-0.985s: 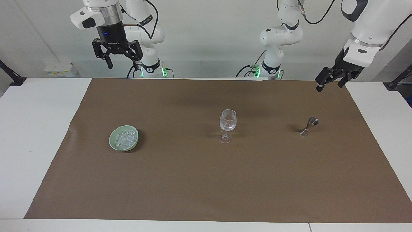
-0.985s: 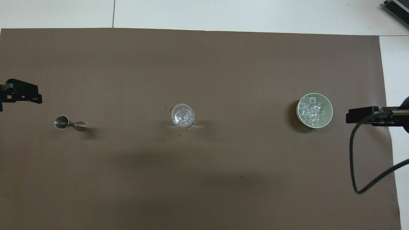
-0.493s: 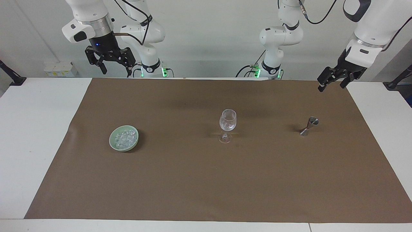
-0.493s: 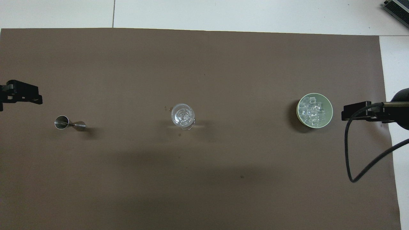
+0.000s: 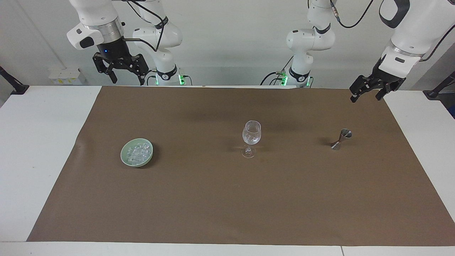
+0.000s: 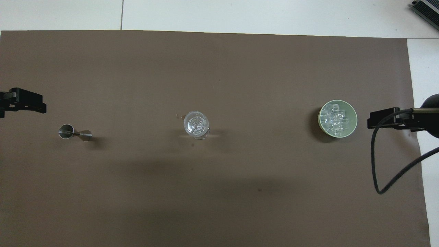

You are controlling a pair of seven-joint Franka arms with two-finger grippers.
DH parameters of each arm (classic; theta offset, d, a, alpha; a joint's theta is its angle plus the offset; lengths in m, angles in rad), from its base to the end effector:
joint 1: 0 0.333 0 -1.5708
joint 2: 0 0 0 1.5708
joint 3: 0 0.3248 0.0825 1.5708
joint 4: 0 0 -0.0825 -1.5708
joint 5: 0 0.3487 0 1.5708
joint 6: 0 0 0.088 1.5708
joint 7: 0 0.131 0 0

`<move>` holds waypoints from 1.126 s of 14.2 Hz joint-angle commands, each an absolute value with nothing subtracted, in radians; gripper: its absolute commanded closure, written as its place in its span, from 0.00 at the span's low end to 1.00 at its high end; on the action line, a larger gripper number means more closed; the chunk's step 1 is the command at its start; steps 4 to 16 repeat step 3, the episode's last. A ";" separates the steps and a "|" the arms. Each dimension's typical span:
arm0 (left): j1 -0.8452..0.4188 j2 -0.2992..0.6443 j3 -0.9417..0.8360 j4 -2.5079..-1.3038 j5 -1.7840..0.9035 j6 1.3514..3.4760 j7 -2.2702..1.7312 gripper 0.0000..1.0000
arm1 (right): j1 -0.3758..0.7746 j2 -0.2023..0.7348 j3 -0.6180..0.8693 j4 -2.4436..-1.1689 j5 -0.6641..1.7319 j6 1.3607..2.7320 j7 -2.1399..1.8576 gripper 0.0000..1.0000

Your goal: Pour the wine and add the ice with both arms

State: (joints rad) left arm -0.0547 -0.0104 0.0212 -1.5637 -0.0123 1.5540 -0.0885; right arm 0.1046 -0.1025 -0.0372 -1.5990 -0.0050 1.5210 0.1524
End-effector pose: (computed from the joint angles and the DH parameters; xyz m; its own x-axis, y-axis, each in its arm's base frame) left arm 0.5141 -0.0188 0.6163 0.9985 0.0548 -0.0004 0.0548 -0.9984 0.0125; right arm 0.4807 0.0307 0.6439 0.9961 -0.0851 0.0243 -0.0850 -0.9964 -0.0025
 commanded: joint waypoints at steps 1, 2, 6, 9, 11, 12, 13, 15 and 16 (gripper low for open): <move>-0.081 -0.005 0.043 -1.548 0.005 1.543 -0.074 0.00 | 0.115 -0.107 -0.048 -1.606 -0.002 1.517 0.133 0.00; -0.081 -0.005 0.041 -1.548 0.005 1.543 -0.074 0.00 | 0.115 -0.107 -0.048 -1.605 -0.005 1.516 0.133 0.00; -0.081 -0.005 0.041 -1.549 0.005 1.543 -0.074 0.00 | 0.115 -0.107 -0.048 -1.606 -0.003 1.516 0.133 0.00; -0.081 -0.005 0.041 -1.549 0.005 1.543 -0.074 0.00 | 0.115 -0.107 -0.048 -1.606 -0.003 1.516 0.133 0.00; -0.081 -0.005 0.041 -1.549 0.005 1.543 -0.074 0.00 | 0.115 -0.107 -0.048 -1.606 -0.003 1.516 0.133 0.00; -0.081 -0.005 0.041 -1.549 0.005 1.543 -0.074 0.00 | 0.115 -0.107 -0.048 -1.606 -0.003 1.516 0.133 0.00; -0.081 -0.005 0.041 -1.549 0.005 1.543 -0.074 0.00 | 0.115 -0.107 -0.048 -1.606 -0.003 1.516 0.133 0.00; -0.081 -0.005 0.041 -1.549 0.005 1.543 -0.074 0.00 | 0.115 -0.107 -0.048 -1.606 -0.003 1.516 0.133 0.00; -0.081 -0.005 0.041 -1.549 0.005 1.543 -0.074 0.00 | 0.115 -0.107 -0.048 -1.606 -0.003 1.516 0.133 0.00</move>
